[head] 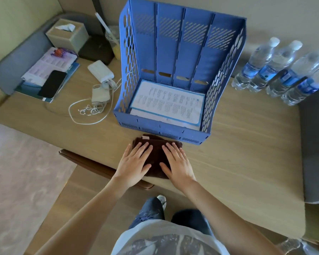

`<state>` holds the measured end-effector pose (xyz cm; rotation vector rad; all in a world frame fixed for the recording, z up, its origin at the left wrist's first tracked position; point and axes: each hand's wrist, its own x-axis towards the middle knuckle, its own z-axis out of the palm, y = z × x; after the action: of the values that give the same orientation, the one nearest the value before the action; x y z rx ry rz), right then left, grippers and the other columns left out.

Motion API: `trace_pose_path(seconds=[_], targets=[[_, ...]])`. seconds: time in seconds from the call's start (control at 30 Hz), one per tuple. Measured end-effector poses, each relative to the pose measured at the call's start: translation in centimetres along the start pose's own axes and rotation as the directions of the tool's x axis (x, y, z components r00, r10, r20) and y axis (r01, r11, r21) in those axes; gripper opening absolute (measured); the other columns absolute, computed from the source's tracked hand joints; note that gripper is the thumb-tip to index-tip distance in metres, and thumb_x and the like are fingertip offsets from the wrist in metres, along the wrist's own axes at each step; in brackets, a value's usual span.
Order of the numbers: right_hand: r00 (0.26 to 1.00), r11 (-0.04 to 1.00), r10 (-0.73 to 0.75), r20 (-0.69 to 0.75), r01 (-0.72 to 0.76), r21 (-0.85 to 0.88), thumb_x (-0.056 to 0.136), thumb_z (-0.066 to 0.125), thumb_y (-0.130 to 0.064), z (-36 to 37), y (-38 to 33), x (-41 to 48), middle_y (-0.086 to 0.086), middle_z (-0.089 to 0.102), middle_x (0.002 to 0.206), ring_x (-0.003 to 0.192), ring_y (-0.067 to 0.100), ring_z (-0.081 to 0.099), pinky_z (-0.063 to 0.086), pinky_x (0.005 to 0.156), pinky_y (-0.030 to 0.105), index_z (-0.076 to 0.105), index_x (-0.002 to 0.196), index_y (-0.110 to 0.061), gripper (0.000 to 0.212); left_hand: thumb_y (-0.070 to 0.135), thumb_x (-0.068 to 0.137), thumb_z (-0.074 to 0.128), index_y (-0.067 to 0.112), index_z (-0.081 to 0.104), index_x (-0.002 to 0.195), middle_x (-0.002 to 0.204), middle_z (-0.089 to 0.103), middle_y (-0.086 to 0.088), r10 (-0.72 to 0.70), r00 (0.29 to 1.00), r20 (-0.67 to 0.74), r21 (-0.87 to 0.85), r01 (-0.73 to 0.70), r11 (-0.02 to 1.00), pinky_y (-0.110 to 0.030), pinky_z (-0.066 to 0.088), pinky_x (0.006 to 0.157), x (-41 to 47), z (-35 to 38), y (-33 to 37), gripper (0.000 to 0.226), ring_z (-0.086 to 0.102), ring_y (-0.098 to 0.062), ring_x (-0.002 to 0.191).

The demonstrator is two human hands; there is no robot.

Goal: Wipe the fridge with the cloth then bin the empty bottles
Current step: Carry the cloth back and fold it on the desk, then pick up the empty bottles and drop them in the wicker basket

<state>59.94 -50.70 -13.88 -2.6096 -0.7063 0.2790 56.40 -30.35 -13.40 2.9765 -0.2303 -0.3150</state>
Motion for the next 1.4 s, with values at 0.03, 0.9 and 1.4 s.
trace_pose_path(seconds=[0.03, 0.9, 1.4], targets=[[1.000, 0.998, 0.010, -0.022, -0.009, 0.057, 0.103, 0.048, -0.038, -0.8, 0.1, -0.5, 0.006, 0.036, 0.159, 0.152, 0.023, 0.022, 0.012, 0.125, 0.034, 0.035, 0.153, -0.014, 0.057, 0.042, 0.096, 0.054, 0.017, 0.038, 0.152, 0.157, 0.040, -0.005, -0.005, 1.000, -0.013, -0.013, 0.005, 1.000, -0.047, 0.023, 0.121, 0.1, -0.5, 0.5, 0.063, 0.036, -0.026, 0.145], [0.301, 0.501, 0.821, -0.486, -0.788, 0.358, 0.091, 0.047, -0.052, -11.2, 8.8, -34.1, 0.005, 0.060, 0.137, 0.131, 0.030, 0.053, 0.040, 0.110, 0.042, 0.058, 0.136, -0.012, 0.061, 0.045, 0.094, 0.044, 0.009, 0.066, 0.127, 0.117, 0.071, -0.005, 0.829, 0.534, -0.165, -0.087, -0.846, 0.527, -0.036, 0.055, 0.090, 5.0, -3.7, 32.9, 0.054, 0.067, -0.024, 0.108], [-0.346, 0.072, 0.741, -0.576, -0.812, 0.580, 0.092, 0.053, -0.044, -9.3, 7.7, -50.8, 0.007, 0.066, 0.123, 0.116, 0.028, 0.061, 0.050, 0.099, 0.043, 0.063, 0.128, -0.008, 0.052, 0.043, 0.094, 0.047, 0.013, 0.067, 0.122, 0.116, 0.071, -0.003, 0.988, -0.019, -0.156, -0.139, -0.989, -0.041, -0.037, 0.051, 0.096, -0.4, -3.1, 55.3, 0.046, 0.066, -0.021, 0.108]])
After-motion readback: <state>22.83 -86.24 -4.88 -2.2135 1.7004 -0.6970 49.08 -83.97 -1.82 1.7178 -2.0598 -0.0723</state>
